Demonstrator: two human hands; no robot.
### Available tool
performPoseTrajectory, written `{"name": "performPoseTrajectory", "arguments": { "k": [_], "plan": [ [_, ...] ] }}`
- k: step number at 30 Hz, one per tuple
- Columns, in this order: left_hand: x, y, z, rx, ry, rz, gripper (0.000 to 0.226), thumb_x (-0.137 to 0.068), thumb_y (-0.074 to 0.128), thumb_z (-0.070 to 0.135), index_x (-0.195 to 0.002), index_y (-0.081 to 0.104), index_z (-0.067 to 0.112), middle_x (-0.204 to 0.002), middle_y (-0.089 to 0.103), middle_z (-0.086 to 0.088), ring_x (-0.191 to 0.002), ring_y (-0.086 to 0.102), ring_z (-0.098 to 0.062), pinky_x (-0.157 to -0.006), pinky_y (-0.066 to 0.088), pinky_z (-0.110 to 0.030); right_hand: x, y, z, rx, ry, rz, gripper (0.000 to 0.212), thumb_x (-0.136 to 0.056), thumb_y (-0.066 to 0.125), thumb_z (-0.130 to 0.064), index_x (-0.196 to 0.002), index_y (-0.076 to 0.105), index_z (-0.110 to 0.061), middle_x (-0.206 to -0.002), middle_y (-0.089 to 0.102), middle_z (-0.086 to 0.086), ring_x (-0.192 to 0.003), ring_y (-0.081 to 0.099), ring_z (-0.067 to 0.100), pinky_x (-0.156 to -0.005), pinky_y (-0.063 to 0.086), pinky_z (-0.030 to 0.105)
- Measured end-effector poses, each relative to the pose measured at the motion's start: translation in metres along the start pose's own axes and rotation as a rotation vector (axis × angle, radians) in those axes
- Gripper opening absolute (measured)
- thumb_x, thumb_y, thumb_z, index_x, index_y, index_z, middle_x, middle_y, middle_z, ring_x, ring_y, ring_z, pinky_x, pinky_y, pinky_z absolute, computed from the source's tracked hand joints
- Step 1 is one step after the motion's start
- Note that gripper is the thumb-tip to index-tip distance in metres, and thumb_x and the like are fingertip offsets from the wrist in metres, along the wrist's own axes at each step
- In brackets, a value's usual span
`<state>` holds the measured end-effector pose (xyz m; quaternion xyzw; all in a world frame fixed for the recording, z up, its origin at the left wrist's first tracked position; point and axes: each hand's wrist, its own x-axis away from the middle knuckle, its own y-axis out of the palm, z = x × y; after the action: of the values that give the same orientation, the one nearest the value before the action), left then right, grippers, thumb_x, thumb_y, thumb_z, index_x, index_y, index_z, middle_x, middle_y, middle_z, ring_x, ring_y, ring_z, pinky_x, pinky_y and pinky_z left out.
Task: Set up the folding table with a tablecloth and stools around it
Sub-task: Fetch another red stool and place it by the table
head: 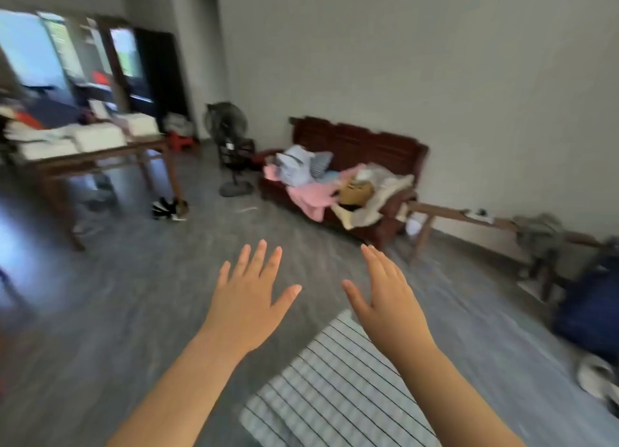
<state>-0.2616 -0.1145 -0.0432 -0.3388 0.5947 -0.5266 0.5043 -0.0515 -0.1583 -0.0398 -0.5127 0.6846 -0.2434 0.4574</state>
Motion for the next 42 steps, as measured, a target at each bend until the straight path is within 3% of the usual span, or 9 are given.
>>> {"name": "performPoseTrajectory", "arguments": {
  "k": [5,8,16,20,24,30,34,38,42],
  "plan": [
    [0.052,-0.033,-0.193,-0.01,-0.243,0.009,0.093,-0.07,-0.015,0.076,-0.151,-0.006,0.03,-0.159,-0.013,0.004,-0.146,-0.011,-0.019,-0.119,0.005,-0.044,-0.036,0.108,-0.166,-0.094,-0.186,-0.093,0.067,-0.096,0.045,-0.047,-0.151,0.02,-0.019,-0.158,0.023,-0.004,-0.146,0.016,0.011,-0.115,0.014,0.024],
    [0.089,-0.045,-0.295,-0.052,-0.383,0.021,0.099,-0.067,-0.013,0.077,-0.151,-0.001,0.028,-0.16,-0.008,0.002,-0.147,-0.007,-0.02,-0.118,0.006,-0.045,-0.047,0.175,-0.264,-0.145,-0.29,-0.18,0.066,-0.096,0.046,-0.046,-0.151,0.022,-0.017,-0.158,0.024,-0.002,-0.145,0.018,0.013,-0.115,0.014,0.023],
    [0.184,-0.062,-0.483,-0.092,-0.738,0.013,0.101,-0.064,-0.012,0.074,-0.152,0.004,0.026,-0.16,-0.003,-0.002,-0.147,-0.002,-0.022,-0.116,0.008,-0.046,-0.062,0.31,-0.464,-0.207,-0.579,-0.366,0.064,-0.096,0.049,-0.042,-0.149,0.028,-0.014,-0.157,0.027,0.002,-0.145,0.021,0.016,-0.116,0.014,0.025],
    [0.22,-0.048,-0.557,-0.07,-0.891,-0.043,0.098,-0.069,-0.007,0.076,-0.152,0.004,0.026,-0.16,-0.003,-0.001,-0.147,-0.003,-0.022,-0.116,0.008,-0.046,-0.07,0.377,-0.53,-0.23,-0.672,-0.466,0.063,-0.095,0.051,-0.04,-0.148,0.031,-0.012,-0.155,0.03,0.004,-0.145,0.022,0.018,-0.116,0.016,0.027],
    [0.223,-0.027,-0.632,-0.078,-0.988,-0.098,0.079,-0.089,0.017,0.069,-0.152,0.003,0.024,-0.16,-0.004,-0.002,-0.147,-0.003,-0.023,-0.116,0.007,-0.047,-0.093,0.453,-0.579,-0.249,-0.726,-0.546,0.063,-0.095,0.052,-0.039,-0.147,0.033,-0.01,-0.154,0.032,0.006,-0.144,0.024,0.019,-0.117,0.018,0.03],
    [0.182,0.014,-0.769,-0.087,-1.095,-0.135,0.096,-0.071,-0.002,0.075,-0.152,0.003,0.023,-0.16,-0.002,-0.002,-0.147,0.0,-0.023,-0.116,0.009,-0.047,-0.169,0.583,-0.653,-0.25,-0.742,-0.649,0.062,-0.096,0.051,-0.038,-0.148,0.032,-0.01,-0.155,0.031,0.006,-0.144,0.023,0.019,-0.116,0.017,0.029],
    [0.16,0.036,-0.858,-0.053,-1.171,-0.165,0.083,-0.086,0.013,0.071,-0.152,0.0,0.022,-0.16,-0.003,-0.002,-0.147,-0.002,-0.022,-0.117,0.007,-0.046,-0.219,0.668,-0.704,-0.222,-0.739,-0.738,0.062,-0.096,0.051,-0.037,-0.148,0.031,-0.009,-0.155,0.03,0.007,-0.144,0.023,0.019,-0.116,0.018,0.03],
    [0.157,0.048,-0.923,-0.05,-1.258,-0.202,0.099,-0.068,-0.007,0.074,-0.152,0.0,0.023,-0.16,-0.002,-0.002,-0.147,-0.001,-0.022,-0.116,0.008,-0.046,-0.247,0.733,-0.755,-0.196,-0.753,-0.829,0.061,-0.095,0.055,-0.034,-0.145,0.035,-0.005,-0.152,0.035,0.012,-0.141,0.029,0.024,-0.115,0.022,0.033],
    [0.161,0.057,-0.987,-0.009,-1.331,-0.235,0.094,-0.075,0.0,0.076,-0.152,-0.003,0.022,-0.16,-0.005,-0.001,-0.147,-0.004,-0.021,-0.117,0.007,-0.046,-0.26,0.785,-0.807,-0.193,-0.775,-0.912,0.062,-0.094,0.056,-0.033,-0.144,0.037,-0.002,-0.151,0.037,0.014,-0.14,0.032,0.027,-0.114,0.023,0.033]
  ]
}}
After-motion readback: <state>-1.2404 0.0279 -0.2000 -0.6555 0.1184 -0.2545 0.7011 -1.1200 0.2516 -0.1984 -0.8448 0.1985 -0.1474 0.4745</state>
